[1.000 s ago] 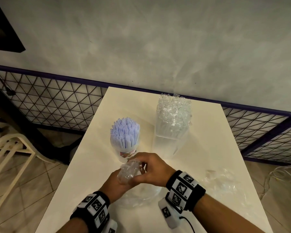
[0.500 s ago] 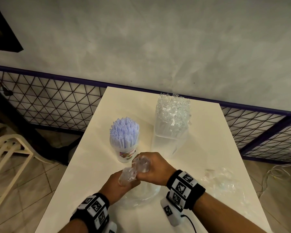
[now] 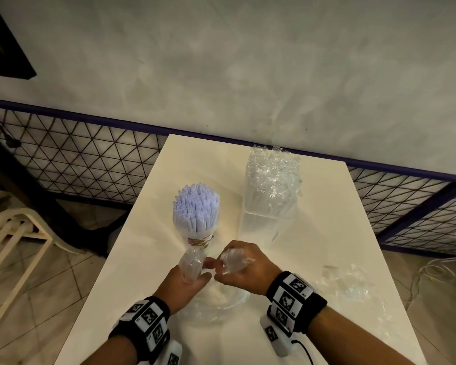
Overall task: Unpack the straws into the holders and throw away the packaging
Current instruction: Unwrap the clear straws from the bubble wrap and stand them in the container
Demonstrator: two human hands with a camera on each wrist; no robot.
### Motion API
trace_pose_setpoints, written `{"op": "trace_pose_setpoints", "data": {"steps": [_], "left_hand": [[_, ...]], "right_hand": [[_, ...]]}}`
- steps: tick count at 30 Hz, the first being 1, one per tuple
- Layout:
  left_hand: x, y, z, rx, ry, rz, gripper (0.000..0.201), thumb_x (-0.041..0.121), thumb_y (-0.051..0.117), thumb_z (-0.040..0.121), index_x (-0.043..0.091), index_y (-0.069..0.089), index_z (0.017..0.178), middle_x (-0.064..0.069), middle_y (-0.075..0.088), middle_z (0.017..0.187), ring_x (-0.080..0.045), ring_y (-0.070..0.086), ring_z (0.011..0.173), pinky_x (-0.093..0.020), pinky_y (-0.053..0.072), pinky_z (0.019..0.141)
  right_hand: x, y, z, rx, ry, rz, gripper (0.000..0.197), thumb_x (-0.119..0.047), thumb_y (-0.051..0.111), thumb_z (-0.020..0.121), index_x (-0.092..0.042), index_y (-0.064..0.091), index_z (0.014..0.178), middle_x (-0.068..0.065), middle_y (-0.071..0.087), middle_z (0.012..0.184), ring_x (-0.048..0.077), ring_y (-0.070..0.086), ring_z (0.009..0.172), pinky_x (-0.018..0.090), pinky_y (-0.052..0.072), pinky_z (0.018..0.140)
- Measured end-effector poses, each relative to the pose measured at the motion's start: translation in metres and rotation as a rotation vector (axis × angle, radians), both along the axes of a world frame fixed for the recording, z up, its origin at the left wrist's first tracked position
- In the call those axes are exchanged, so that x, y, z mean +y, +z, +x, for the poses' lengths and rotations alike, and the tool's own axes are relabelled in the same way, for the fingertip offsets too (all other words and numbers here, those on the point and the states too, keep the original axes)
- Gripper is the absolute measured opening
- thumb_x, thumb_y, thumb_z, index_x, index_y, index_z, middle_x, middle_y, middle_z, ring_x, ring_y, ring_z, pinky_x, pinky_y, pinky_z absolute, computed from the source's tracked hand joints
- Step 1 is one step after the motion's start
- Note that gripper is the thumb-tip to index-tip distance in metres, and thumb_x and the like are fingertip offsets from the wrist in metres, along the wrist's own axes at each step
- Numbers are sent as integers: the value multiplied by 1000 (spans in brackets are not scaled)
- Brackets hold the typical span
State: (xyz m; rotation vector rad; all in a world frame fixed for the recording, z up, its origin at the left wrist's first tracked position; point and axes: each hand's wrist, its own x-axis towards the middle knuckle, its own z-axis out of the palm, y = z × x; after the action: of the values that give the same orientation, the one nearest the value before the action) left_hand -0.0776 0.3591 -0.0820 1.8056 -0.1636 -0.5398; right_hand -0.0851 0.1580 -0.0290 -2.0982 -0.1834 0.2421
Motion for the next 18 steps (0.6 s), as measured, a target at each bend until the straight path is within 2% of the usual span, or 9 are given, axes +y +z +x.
{"op": "trace_pose_setpoints", "data": {"steps": [1,3,4,6,9,12,14,16,18], "left_hand": [[1,-1,1,-3,-6,-3,28,34,63,75,40,69,101,18,70,108,-1,63,106,-30,45,99],[2,-2,1,-1,4,-13,26,30,62,76,39,69,99,17,71,107,0,63,105,-28,45,97],[1,-2,1,0,11,-19,26,29,62,75,41,69,97,17,71,106,0,63,104,-26,45,96],[0,-3,0,-4,15,-23,27,29,62,74,45,67,95,16,71,104,-1,64,103,-26,46,95],[-1,-4,0,-1,14,-25,27,30,61,74,45,67,95,14,72,104,-2,65,102,-28,49,95],[-1,-5,0,3,17,-33,28,40,61,68,43,68,96,12,72,104,-4,66,101,-31,49,96],[-1,-5,0,3,28,-45,30,43,61,65,43,68,94,11,73,103,-4,66,101,-31,49,96],[-2,-5,0,2,35,-48,27,40,62,67,44,68,93,11,73,102,-5,66,101,-30,49,95],[-2,-3,-1,1,38,-45,24,31,62,72,44,68,92,11,73,102,-5,66,100,-29,49,94]], "right_hand": [[0,10,0,-42,32,-14,25,-33,83,71,-15,68,78,1,70,77,19,68,71,45,55,67],[-6,39,5,-96,84,-24,20,-25,81,78,-20,67,65,-3,66,67,10,63,61,31,53,62],[-11,57,10,-79,64,-1,19,-15,80,79,-22,67,66,-3,66,66,7,62,60,26,52,61],[-30,95,21,-75,43,23,13,-4,78,78,-15,71,77,3,71,72,6,66,64,25,54,59],[-59,155,35,-189,-53,-11,15,-8,83,76,-15,74,85,-1,75,77,6,70,67,18,52,58],[-84,198,44,-284,-155,-73,18,-18,87,73,-18,73,84,-4,75,79,7,72,71,18,53,63],[-98,212,50,-307,-181,-119,19,-21,87,72,-19,73,84,-2,75,81,9,71,74,24,55,65],[-107,217,55,-332,-190,-124,18,-20,87,73,-16,73,84,4,74,81,20,69,69,30,54,60],[-112,218,59,-345,-181,-109,18,-18,87,74,-12,73,84,11,73,83,33,67,73,33,54,57]]}}
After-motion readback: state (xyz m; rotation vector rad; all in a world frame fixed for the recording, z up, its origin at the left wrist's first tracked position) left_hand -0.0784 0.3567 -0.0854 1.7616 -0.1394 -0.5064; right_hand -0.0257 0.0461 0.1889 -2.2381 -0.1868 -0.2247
